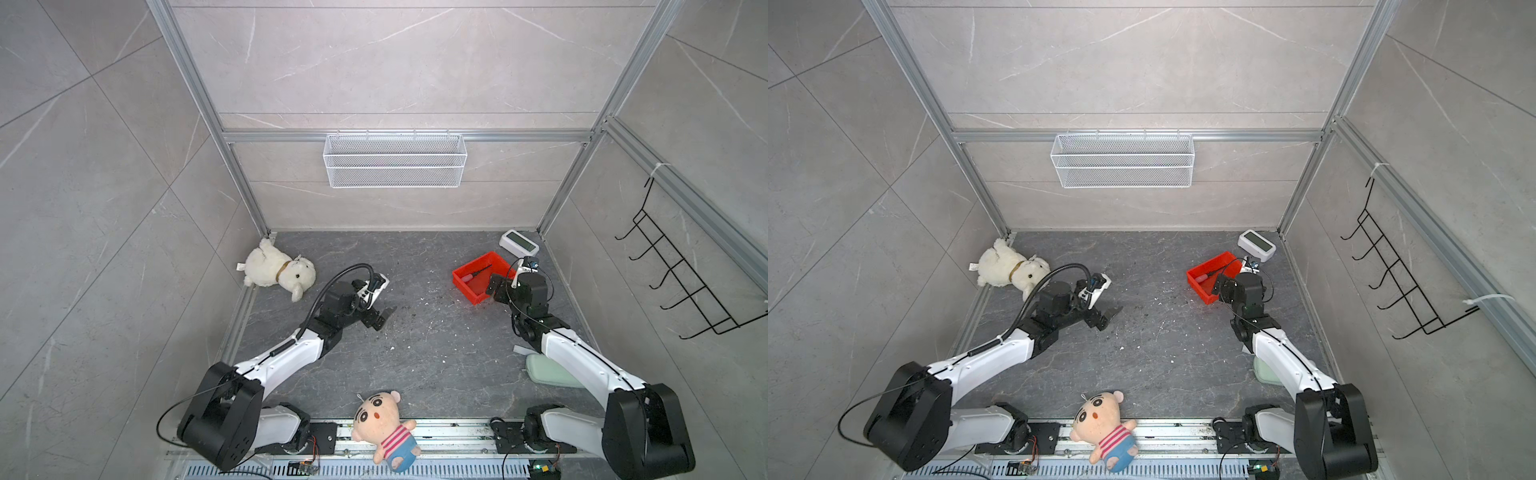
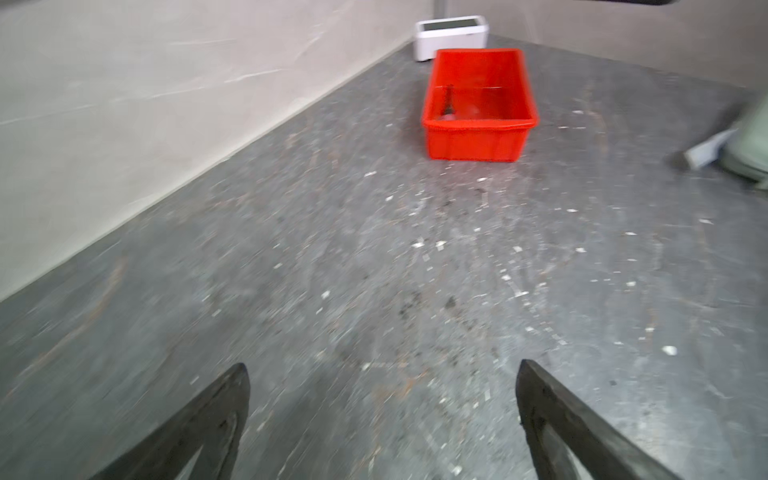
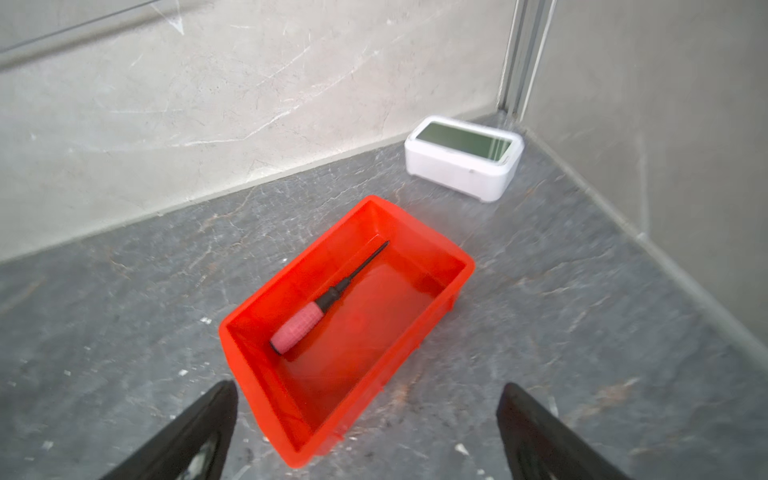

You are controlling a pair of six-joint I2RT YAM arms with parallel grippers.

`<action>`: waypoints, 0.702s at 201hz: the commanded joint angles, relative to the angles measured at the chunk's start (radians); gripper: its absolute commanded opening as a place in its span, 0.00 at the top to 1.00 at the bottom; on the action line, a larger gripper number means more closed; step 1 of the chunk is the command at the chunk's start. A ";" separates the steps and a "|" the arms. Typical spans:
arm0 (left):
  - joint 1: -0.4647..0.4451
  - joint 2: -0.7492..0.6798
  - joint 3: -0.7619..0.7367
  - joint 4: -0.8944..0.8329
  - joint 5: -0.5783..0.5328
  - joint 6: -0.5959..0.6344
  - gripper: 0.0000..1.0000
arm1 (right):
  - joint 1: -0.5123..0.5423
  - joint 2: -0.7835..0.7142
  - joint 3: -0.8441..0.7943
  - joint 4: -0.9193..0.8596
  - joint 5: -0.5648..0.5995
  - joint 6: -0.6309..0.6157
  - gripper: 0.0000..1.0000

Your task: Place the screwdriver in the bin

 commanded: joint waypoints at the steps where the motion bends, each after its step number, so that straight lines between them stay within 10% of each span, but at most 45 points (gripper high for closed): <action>1: 0.073 -0.105 -0.053 -0.034 -0.097 -0.038 0.00 | 0.001 -0.054 -0.059 0.089 0.058 -0.161 0.01; 73: 0.271 -0.341 -0.351 0.140 -0.481 -0.039 0.00 | 0.001 -0.020 -0.238 0.287 0.067 -0.227 0.01; 141: 0.475 -0.076 -0.411 0.515 -0.376 -0.189 0.00 | 0.001 0.132 -0.262 0.475 -0.012 -0.283 0.01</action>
